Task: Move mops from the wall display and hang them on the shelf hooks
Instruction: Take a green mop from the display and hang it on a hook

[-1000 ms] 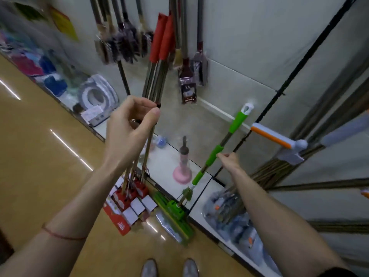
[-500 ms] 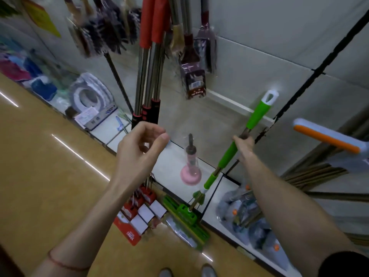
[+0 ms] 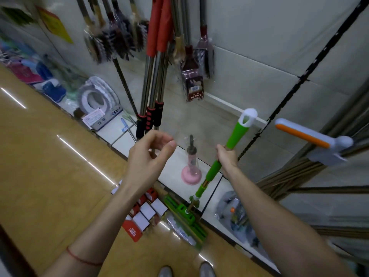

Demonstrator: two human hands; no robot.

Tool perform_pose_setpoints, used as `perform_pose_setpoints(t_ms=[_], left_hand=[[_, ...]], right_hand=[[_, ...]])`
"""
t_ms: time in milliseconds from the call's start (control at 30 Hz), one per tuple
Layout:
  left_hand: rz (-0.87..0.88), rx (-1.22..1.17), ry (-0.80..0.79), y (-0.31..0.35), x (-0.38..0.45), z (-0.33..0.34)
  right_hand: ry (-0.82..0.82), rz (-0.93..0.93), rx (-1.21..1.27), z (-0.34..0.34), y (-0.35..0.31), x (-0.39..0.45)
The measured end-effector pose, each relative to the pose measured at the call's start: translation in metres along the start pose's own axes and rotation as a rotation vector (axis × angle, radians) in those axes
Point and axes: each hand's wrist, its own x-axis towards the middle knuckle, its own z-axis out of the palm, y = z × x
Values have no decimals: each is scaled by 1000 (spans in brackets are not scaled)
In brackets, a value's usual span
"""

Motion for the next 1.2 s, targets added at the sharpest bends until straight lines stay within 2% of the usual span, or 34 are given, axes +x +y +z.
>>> perform_pose_setpoints(t_ms=[200,300,700,933,1200], left_hand=[[44,6,-4,31,-21,-41],[89,22,-18,44,-28,-60],[292,-86,-160,113,-51,-87],[402,-208,-329,169,-70,-31],[605,-327,-622,273,-156,91]], right_hand=[[-5,-33,-36,6,-8,-81],[12,-117,-26,3,-20,-119],[153,-305,-2,-64,-96,-245],[266,-351,85,-155,-107,-308],[449,-411,264,-318,-99,-398]])
